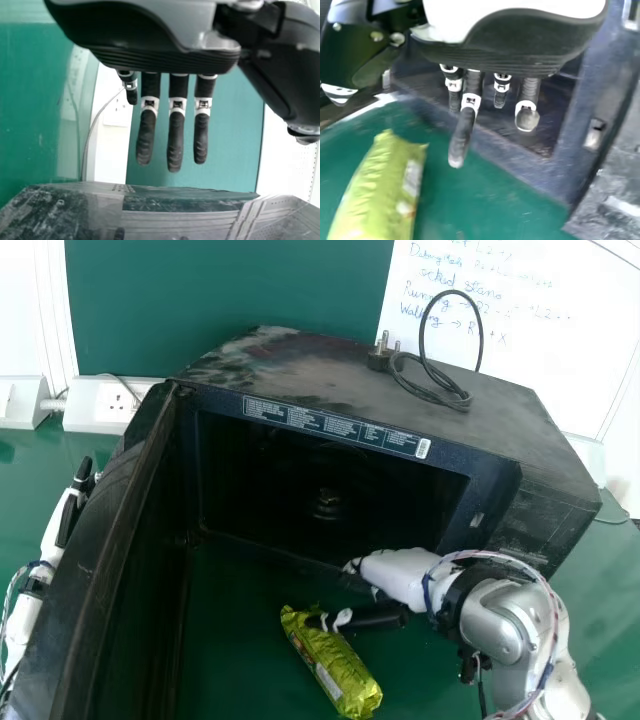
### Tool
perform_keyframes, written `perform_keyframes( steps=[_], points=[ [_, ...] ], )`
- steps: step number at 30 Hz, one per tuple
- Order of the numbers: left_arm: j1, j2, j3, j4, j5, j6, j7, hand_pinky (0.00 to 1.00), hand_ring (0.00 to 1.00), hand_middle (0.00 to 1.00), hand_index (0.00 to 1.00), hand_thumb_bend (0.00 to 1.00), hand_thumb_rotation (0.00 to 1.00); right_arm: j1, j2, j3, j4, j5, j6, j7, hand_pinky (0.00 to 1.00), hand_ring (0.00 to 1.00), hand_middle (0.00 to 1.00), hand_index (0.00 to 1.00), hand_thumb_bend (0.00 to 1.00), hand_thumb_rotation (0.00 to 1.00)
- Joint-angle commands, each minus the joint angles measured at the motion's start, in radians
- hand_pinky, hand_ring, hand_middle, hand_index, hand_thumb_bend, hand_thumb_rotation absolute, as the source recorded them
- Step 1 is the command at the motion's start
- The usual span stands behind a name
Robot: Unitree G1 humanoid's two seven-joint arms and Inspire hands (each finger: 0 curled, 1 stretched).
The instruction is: Put biscuit inside oven
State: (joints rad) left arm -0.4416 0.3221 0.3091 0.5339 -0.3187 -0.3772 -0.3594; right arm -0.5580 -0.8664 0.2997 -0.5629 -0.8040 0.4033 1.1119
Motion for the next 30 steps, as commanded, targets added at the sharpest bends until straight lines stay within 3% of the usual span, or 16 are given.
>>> perform_keyframes(
  steps=[1,4,7,8,9,11,13,15,16,18,23,28,30],
  points=[
    [0.019,-0.004,0.006,-0.021,0.002,0.009,0.009,0.25,0.29,0.39,0.49,0.52,0.07,-0.003,0.014,0.012,0.009,-0.035,0.01,0.025,0.09,0.38,0.5,0.92,1.0,0.52],
    [0.02,-0.005,0.004,-0.022,0.003,0.003,0.008,0.25,0.29,0.39,0.49,0.52,0.07,-0.018,0.028,0.012,0.018,-0.048,0.014,0.058,0.09,0.26,0.4,0.97,1.0,0.52],
    [0.021,-0.008,0.001,-0.027,0.01,0.001,0.015,0.25,0.29,0.39,0.49,0.52,0.07,-0.031,0.027,0.007,0.027,-0.047,0.0,0.083,0.12,0.43,0.59,0.92,1.0,0.51],
    [0.022,-0.01,0.0,-0.031,0.012,0.002,0.018,0.25,0.29,0.39,0.49,0.52,0.07,-0.034,0.026,0.003,0.029,-0.045,-0.004,0.089,0.1,0.65,0.77,0.92,1.0,0.51],
    [0.023,-0.013,-0.002,-0.035,0.013,0.003,0.02,0.26,0.29,0.39,0.49,0.52,0.07,-0.037,0.027,-0.001,0.028,-0.043,0.0,0.1,0.09,0.72,0.83,0.92,1.0,0.51],
    [0.023,-0.016,-0.004,-0.037,0.011,0.001,0.017,0.26,0.3,0.39,0.49,0.52,0.07,-0.042,0.033,-0.009,0.027,-0.036,0.023,0.131,0.09,0.77,0.87,0.95,1.0,0.49],
    [0.022,-0.018,-0.005,-0.035,0.007,-0.004,0.011,0.26,0.3,0.39,0.49,0.52,0.07,-0.047,0.036,-0.015,0.019,-0.034,0.038,0.158,0.15,0.75,0.85,0.96,1.0,0.49],
    [0.022,-0.019,-0.005,-0.036,0.008,-0.007,0.01,0.26,0.3,0.39,0.49,0.52,0.07,-0.045,0.036,-0.019,0.003,-0.037,0.045,0.174,0.19,0.66,0.77,0.95,1.0,0.49],
    [0.022,-0.02,-0.005,-0.038,0.008,-0.005,0.01,0.26,0.3,0.39,0.49,0.52,0.07,-0.046,0.035,-0.014,-0.008,-0.046,0.05,0.191,0.22,0.71,0.8,0.94,1.0,0.5],
    [0.022,-0.021,-0.006,-0.041,0.01,-0.004,0.01,0.26,0.3,0.39,0.49,0.52,0.07,-0.05,0.037,0.006,-0.035,-0.083,0.074,0.247,0.46,0.89,0.94,0.96,1.0,0.5],
    [0.014,-0.023,-0.011,-0.033,0.019,-0.008,0.014,0.26,0.29,0.39,0.49,0.52,0.07,0.04,0.069,-0.023,-0.126,-0.129,0.16,0.291,0.8,0.99,1.0,0.98,1.0,0.48],
    [0.011,-0.03,-0.01,-0.032,0.025,-0.013,0.014,0.26,0.29,0.39,0.49,0.52,0.07,0.11,0.086,-0.028,-0.179,-0.214,0.204,0.322,0.8,1.0,1.0,1.0,1.0,0.43],
    [0.011,-0.03,-0.011,-0.029,0.031,-0.023,0.013,0.26,0.29,0.39,0.49,0.52,0.07,0.131,0.098,-0.026,-0.195,-0.252,0.208,0.336,0.75,1.0,1.0,0.99,1.0,0.43]
  ],
)
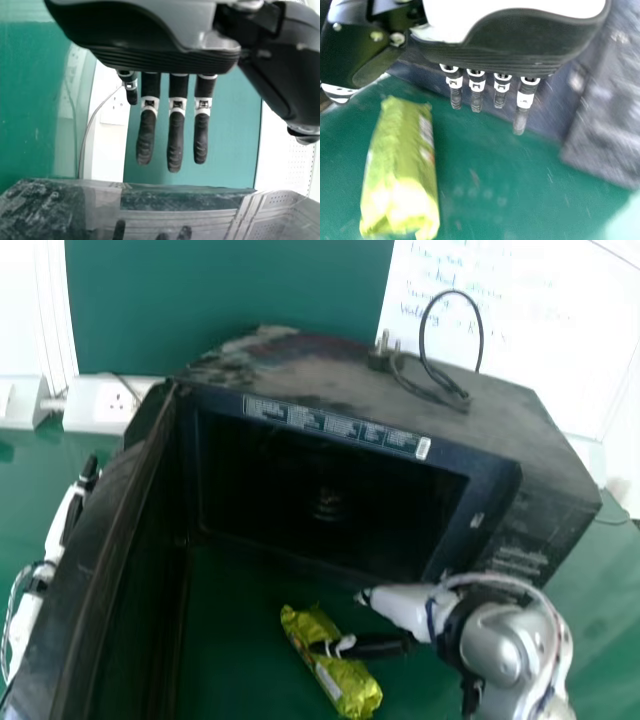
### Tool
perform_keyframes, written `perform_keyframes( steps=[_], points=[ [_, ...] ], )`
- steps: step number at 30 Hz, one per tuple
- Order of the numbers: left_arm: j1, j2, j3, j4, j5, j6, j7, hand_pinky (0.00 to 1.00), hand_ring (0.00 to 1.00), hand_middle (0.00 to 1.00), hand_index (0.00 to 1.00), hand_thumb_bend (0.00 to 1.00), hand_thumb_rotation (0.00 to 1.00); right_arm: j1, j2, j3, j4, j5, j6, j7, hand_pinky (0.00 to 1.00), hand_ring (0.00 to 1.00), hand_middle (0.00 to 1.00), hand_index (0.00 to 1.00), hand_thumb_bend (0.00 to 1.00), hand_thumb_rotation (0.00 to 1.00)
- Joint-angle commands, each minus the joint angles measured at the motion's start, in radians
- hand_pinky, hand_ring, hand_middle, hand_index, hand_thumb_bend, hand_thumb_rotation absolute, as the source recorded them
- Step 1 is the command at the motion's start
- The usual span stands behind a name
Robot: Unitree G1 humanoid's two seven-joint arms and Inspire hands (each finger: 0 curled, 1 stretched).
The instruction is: Put biscuit inside oven
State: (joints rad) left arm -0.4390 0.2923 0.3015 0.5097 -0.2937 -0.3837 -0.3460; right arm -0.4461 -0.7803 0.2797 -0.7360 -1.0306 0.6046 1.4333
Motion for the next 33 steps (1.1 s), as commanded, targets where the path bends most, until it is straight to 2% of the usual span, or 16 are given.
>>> perform_keyframes(
  steps=[1,5,13,19,23,25,33],
  points=[
    [0.008,0.001,-0.003,-0.003,0.007,-0.018,-0.002,0.26,0.29,0.39,0.49,0.52,0.07,0.026,0.018,-0.004,-0.028,-0.045,0.007,0.025,0.72,1.0,1.0,0.99,1.0,0.43],
    [0.004,0.001,-0.001,0.007,0.011,-0.027,-0.008,0.26,0.29,0.39,0.49,0.52,0.07,0.052,0.052,0.003,-0.045,-0.126,-0.013,0.066,0.75,0.99,1.0,0.99,1.0,0.44],
    [0.004,-0.004,-0.001,0.004,0.009,-0.03,-0.011,0.26,0.29,0.39,0.49,0.52,0.07,0.131,0.145,0.005,-0.06,-0.241,-0.116,0.053,0.72,0.96,0.99,0.98,1.0,0.46],
    [0.012,-0.008,-0.002,-0.016,0.012,-0.023,0.0,0.26,0.29,0.39,0.49,0.52,0.07,0.176,0.213,-0.031,-0.052,-0.27,-0.168,0.047,0.7,0.94,1.0,0.99,1.0,0.44],
    [0.012,-0.008,-0.003,-0.015,0.016,-0.025,0.0,0.26,0.29,0.39,0.49,0.52,0.07,0.19,0.254,-0.048,-0.051,-0.298,-0.193,0.055,0.73,0.95,1.0,0.99,1.0,0.44],
    [0.012,-0.009,-0.005,-0.018,0.021,-0.027,0.005,0.26,0.29,0.39,0.49,0.52,0.07,0.197,0.279,-0.05,-0.049,-0.32,-0.203,0.06,0.75,0.96,1.0,1.0,1.0,0.44],
    [0.016,-0.014,-0.007,-0.028,0.017,-0.023,0.002,0.26,0.29,0.4,0.49,0.52,0.07,0.216,0.369,-0.036,-0.012,-0.405,-0.268,0.063,0.72,0.95,1.0,1.0,1.0,0.47]
  ],
)
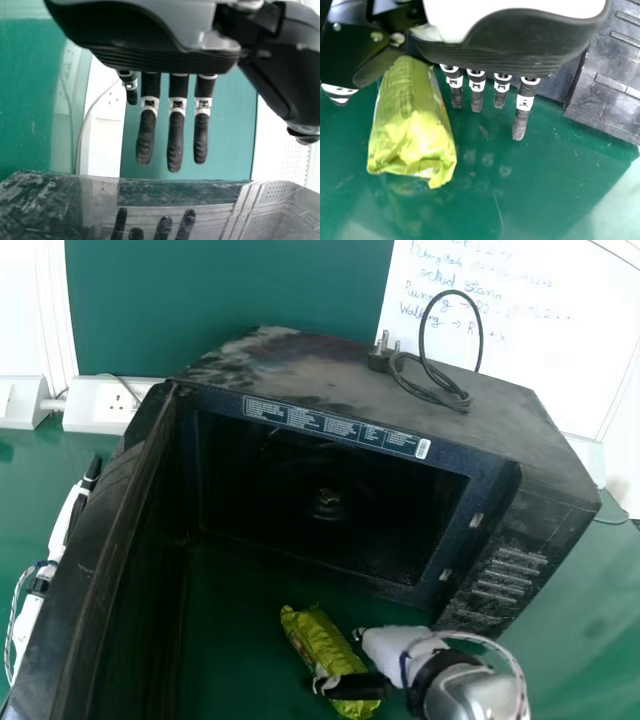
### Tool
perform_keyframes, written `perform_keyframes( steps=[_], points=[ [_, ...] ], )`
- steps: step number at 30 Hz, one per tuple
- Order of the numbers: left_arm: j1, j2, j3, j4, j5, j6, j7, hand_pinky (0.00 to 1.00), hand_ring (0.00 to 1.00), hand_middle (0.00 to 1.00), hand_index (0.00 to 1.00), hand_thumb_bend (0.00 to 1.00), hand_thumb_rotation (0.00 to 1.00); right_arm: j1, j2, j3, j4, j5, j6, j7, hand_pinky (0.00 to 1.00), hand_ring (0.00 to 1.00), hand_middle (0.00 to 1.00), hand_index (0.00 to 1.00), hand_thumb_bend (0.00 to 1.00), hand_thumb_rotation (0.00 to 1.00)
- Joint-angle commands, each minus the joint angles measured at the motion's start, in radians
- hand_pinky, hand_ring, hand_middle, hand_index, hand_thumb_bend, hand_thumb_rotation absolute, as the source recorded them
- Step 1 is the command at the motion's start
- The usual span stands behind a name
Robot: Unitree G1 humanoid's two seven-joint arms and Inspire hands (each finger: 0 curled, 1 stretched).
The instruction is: Put biscuit inside oven
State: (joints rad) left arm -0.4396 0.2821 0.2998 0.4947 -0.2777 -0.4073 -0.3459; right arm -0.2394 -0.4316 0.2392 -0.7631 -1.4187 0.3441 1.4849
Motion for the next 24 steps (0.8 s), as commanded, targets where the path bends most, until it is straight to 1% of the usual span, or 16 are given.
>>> perform_keyframes(
  steps=[1,8,12,16,18,19,24],
  points=[
    [0.017,-0.004,-0.006,-0.014,0.003,0.0,0.003,0.26,0.29,0.4,0.49,0.52,0.07,0.012,0.034,0.006,0.022,-0.033,-0.015,0.009,0.73,0.96,1.0,1.0,0.99,0.47],
    [0.021,0.0,-0.009,-0.018,0.014,-0.006,0.009,0.25,0.29,0.39,0.49,0.52,0.07,0.047,0.1,0.01,0.077,-0.127,-0.07,-0.053,0.75,0.95,1.0,1.0,0.97,0.46],
    [0.021,0.002,-0.008,-0.019,0.011,-0.002,0.005,0.25,0.3,0.39,0.49,0.52,0.07,0.06,0.124,0.001,0.096,-0.156,-0.092,-0.083,0.76,0.95,1.0,1.0,0.96,0.47],
    [0.02,-0.001,-0.006,-0.019,0.007,0.003,0.005,0.25,0.29,0.39,0.49,0.52,0.07,0.068,0.129,-0.004,0.105,-0.176,-0.121,-0.103,0.7,0.91,1.0,1.0,0.96,0.48],
    [0.019,-0.002,-0.005,-0.016,0.002,0.002,0.001,0.25,0.29,0.39,0.49,0.52,0.07,0.077,0.136,0.0,0.111,-0.204,-0.132,-0.123,0.64,0.87,1.0,1.0,0.96,0.49],
    [0.017,-0.002,-0.005,-0.013,0.002,-0.001,-0.002,0.25,0.29,0.39,0.49,0.52,0.07,0.085,0.141,0.004,0.112,-0.219,-0.138,-0.14,0.62,0.86,1.0,1.0,0.96,0.49],
    [0.019,-0.003,-0.007,-0.017,0.005,-0.006,0.0,0.25,0.29,0.39,0.49,0.52,0.07,0.131,0.166,0.018,0.11,-0.275,-0.167,-0.202,0.64,0.9,1.0,0.99,0.93,0.49]
  ],
)
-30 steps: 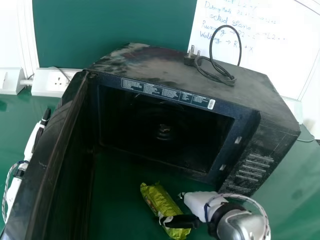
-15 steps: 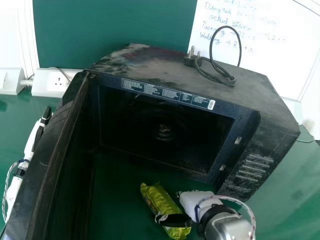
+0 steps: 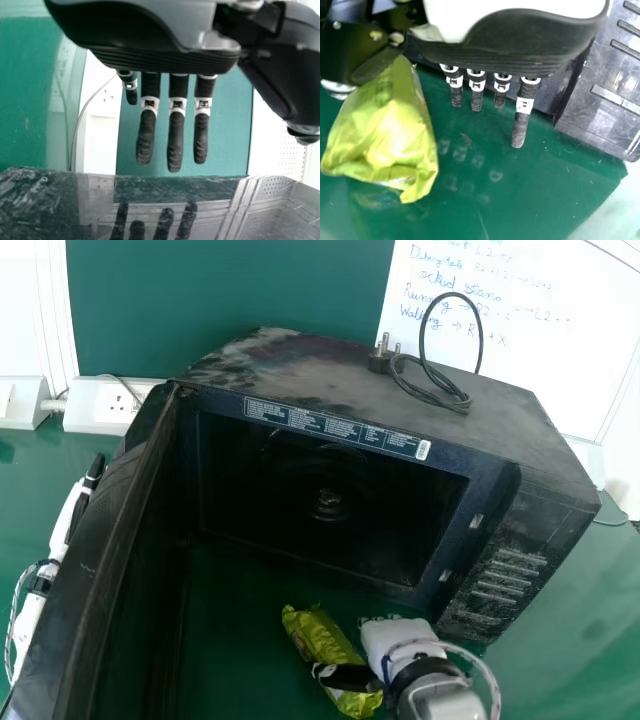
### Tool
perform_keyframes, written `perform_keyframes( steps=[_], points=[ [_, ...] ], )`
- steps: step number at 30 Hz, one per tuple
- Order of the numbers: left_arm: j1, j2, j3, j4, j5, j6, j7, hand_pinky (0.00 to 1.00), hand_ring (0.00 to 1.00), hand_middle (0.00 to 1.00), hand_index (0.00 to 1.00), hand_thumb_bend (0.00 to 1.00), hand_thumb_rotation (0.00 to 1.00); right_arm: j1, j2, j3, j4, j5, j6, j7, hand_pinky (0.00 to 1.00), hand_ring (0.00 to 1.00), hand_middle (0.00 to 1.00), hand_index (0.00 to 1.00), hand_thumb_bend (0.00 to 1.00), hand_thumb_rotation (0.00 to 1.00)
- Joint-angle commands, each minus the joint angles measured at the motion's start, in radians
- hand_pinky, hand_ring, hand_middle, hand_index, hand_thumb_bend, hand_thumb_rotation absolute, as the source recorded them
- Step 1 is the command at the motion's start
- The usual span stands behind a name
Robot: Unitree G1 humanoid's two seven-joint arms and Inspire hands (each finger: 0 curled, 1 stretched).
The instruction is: Put biscuit inside oven
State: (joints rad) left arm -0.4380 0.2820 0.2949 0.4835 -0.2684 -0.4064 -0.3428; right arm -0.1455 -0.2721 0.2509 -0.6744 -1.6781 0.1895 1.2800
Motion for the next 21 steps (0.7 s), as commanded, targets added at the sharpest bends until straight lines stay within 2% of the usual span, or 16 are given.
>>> perform_keyframes(
  steps=[1,15,18,21],
  points=[
    [0.018,-0.003,-0.002,-0.006,-0.005,-0.007,-0.004,0.26,0.29,0.39,0.49,0.52,0.07,0.045,0.011,0.009,0.021,-0.025,-0.02,-0.005,0.64,0.9,1.0,0.99,0.93,0.48],
    [0.021,-0.005,-0.005,-0.016,0.003,-0.006,0.003,0.26,0.3,0.39,0.49,0.52,0.07,0.155,0.048,0.031,-0.005,-0.055,-0.093,-0.07,0.64,0.89,1.0,0.98,0.95,0.49],
    [0.02,-0.006,-0.006,-0.019,0.002,-0.003,0.004,0.26,0.29,0.39,0.49,0.52,0.07,0.166,0.058,0.031,-0.009,-0.043,-0.099,-0.061,0.65,0.89,1.0,0.99,0.93,0.48],
    [0.021,-0.008,-0.008,-0.022,0.003,-0.004,0.008,0.26,0.3,0.39,0.49,0.52,0.07,0.169,0.056,0.031,-0.019,-0.027,-0.115,-0.056,0.63,0.88,1.0,0.98,0.9,0.48]
  ],
)
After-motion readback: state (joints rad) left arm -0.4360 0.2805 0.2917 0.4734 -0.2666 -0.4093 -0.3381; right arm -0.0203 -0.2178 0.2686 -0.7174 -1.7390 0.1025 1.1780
